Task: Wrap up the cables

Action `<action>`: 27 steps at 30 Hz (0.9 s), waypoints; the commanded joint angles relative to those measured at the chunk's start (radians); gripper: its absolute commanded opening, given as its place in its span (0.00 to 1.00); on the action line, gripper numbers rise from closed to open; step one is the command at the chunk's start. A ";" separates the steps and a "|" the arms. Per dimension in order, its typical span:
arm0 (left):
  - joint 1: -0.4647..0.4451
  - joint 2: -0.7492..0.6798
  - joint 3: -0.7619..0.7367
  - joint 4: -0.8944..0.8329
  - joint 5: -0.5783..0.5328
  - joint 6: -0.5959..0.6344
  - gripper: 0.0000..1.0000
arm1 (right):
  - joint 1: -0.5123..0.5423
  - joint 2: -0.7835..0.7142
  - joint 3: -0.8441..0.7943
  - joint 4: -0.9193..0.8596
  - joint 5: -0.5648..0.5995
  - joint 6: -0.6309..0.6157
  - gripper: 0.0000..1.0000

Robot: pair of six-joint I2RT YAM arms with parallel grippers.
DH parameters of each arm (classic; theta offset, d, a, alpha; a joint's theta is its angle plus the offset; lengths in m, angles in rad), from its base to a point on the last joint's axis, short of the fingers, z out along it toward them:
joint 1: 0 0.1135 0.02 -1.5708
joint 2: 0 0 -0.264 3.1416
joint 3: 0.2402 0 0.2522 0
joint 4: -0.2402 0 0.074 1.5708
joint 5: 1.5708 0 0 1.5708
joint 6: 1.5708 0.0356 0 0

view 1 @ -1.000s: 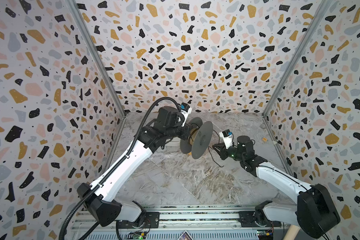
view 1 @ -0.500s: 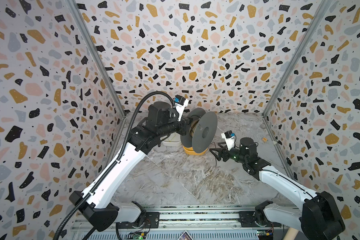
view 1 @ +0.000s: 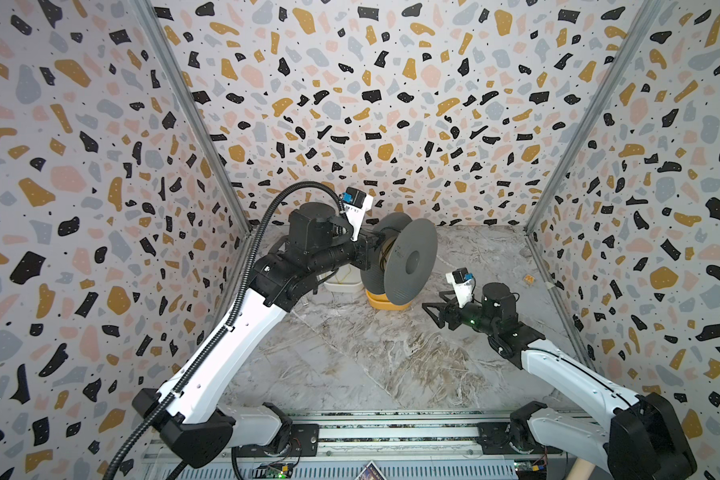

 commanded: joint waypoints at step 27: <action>0.000 -0.042 0.125 0.258 -0.049 -0.088 0.00 | 0.406 0.005 -0.066 0.328 0.771 0.133 0.75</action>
